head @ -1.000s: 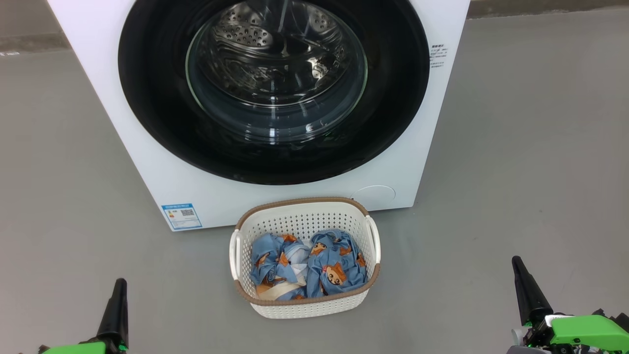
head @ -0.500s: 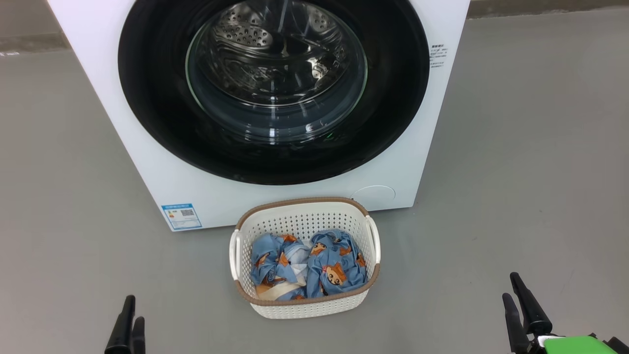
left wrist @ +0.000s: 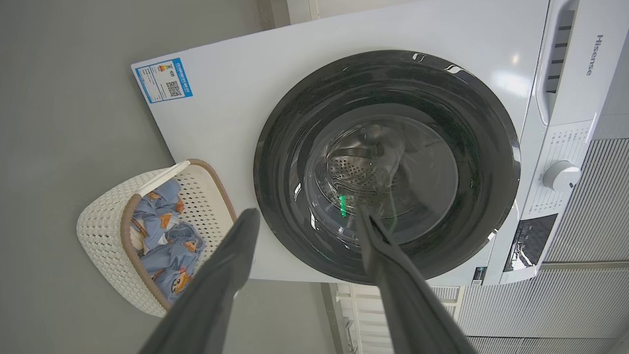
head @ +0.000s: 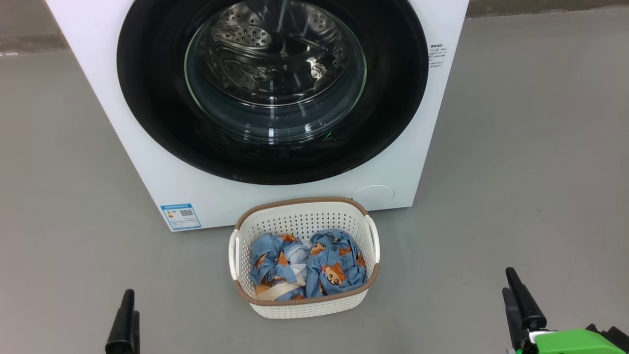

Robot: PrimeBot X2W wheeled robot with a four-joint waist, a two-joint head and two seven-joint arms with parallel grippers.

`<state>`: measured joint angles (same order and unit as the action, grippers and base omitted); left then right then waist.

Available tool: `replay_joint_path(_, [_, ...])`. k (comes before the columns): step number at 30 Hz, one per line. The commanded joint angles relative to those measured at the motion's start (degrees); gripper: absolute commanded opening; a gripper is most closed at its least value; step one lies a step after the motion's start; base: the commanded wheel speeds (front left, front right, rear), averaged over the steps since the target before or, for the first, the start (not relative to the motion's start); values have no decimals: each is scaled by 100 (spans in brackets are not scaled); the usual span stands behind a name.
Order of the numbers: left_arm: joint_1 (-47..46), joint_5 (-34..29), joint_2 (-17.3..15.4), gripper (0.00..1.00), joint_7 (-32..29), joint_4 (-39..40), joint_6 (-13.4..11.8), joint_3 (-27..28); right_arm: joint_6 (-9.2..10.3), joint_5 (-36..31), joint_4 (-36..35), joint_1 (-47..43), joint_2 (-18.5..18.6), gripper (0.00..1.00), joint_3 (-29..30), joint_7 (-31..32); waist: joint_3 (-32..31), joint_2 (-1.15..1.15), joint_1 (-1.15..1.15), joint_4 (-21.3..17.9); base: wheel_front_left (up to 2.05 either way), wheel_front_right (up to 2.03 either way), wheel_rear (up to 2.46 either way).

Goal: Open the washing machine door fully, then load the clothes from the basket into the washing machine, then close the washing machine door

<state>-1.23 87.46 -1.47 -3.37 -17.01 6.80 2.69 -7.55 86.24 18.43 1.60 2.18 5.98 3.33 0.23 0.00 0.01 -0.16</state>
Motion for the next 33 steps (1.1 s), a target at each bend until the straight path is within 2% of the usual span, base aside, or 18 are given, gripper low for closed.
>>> replay_joint_path(1, [-205,-168,-137,100,80,197,12,10,1,-185,-172,305,88,100,-75,-82,1,0,-1,-1,0,0,0])
replay_joint_path(21, [-220,-1431,-336,100,400,360,23,-194,2,-1700,-244,445,186,100,-297,-401,-10,0,-1,-22,0,0,0])
replay_joint_path(33, [-212,-2427,-480,100,602,405,29,-313,3,-2860,-307,525,215,100,-414,-602,-20,0,-1,-47,0,0,0])
